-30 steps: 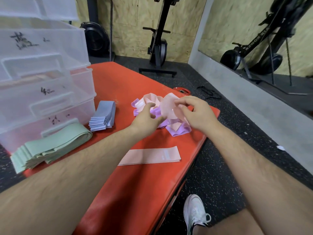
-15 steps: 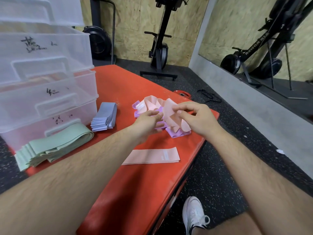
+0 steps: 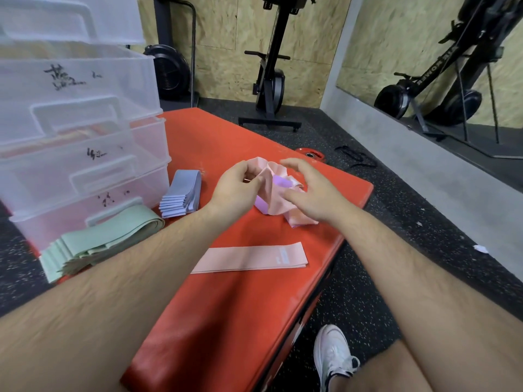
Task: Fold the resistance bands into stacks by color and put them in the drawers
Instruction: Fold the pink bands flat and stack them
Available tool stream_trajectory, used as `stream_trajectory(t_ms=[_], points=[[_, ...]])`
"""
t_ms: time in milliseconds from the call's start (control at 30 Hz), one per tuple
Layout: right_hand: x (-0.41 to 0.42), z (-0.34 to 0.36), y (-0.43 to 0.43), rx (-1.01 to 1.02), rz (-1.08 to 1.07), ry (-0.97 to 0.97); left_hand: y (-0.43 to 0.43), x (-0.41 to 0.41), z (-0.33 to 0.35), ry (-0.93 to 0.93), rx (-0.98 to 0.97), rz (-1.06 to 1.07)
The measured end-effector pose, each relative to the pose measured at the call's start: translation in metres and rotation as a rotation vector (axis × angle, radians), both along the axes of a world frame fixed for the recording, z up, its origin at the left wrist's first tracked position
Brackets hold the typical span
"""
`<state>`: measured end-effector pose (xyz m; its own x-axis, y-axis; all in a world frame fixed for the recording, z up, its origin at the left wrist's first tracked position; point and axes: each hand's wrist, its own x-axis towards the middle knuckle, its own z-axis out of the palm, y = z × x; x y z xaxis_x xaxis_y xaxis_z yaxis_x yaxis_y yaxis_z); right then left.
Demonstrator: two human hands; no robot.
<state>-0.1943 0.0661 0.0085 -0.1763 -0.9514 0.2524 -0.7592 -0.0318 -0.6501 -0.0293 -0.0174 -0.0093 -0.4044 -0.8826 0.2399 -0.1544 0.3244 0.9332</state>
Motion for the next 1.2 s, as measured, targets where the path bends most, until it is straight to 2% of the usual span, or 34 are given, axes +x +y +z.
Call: stream_trajectory(t_ms=[100, 300, 533, 933, 1067, 1200], points=[[0.020, 0.003, -0.015, 0.048, 0.100, -0.080, -0.002, 0.012, 0.003, -0.001, -0.024, -0.007], [0.034, 0.000, -0.034, 0.079, 0.142, -0.022, -0.007, 0.039, 0.011, 0.040, -0.023, 0.057], [0.022, 0.000, -0.026, 0.303, 0.079, 0.128, -0.023, 0.074, 0.017, 0.088, 0.045, 0.180], [0.004, -0.036, -0.009, 0.402, 0.026, 0.259, -0.028, 0.105, 0.015, 0.125, 0.097, 0.267], [-0.003, -0.036, -0.012, 0.370, -0.062, 0.204, -0.031, 0.107, 0.013, 0.107, 0.102, 0.298], [-0.010, -0.035, -0.010, 0.423, -0.091, 0.074, -0.040, 0.112, 0.011, 0.103, 0.123, 0.337]])
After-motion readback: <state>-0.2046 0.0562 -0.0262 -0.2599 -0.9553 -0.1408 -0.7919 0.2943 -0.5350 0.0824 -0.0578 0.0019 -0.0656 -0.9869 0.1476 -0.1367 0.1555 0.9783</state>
